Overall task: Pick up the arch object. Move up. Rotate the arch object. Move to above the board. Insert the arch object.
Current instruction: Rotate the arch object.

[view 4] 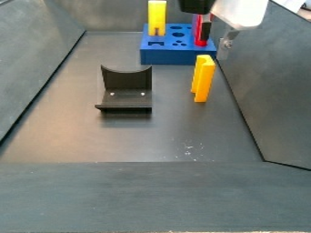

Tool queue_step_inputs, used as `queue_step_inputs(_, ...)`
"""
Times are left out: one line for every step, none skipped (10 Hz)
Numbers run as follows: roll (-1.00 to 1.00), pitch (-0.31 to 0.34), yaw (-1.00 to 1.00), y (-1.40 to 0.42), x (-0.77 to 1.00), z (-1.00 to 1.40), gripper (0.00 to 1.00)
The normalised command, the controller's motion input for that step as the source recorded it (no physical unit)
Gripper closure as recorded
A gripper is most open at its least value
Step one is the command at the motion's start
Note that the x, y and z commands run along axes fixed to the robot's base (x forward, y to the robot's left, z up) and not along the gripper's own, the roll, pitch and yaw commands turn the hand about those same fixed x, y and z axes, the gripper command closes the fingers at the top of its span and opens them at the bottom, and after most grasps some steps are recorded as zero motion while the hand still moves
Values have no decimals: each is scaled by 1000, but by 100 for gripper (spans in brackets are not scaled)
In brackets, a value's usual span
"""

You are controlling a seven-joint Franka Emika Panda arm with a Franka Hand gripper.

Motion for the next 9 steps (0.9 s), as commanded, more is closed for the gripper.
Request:
queue_step_inputs(-39, 11, -764, 15, 36, -37, 0)
queue_step_inputs(-39, 11, -451, 15, 36, -37, 0)
queue_step_inputs(-39, 11, -274, 15, 36, -37, 0)
queue_step_inputs(-39, 10, -149, 0, 0, -1000, 0)
queue_step_inputs(-37, -3, -101, 1, 11, -1000, 0)
queue_step_inputs(-35, -18, -82, 3, 21, -1000, 0)
queue_step_inputs(-29, -30, -59, 8, 24, -1000, 0)
queue_step_inputs(-25, -35, -50, 11, 24, -887, 0)
queue_step_inputs(-19, -36, -43, 16, 21, -701, 0)
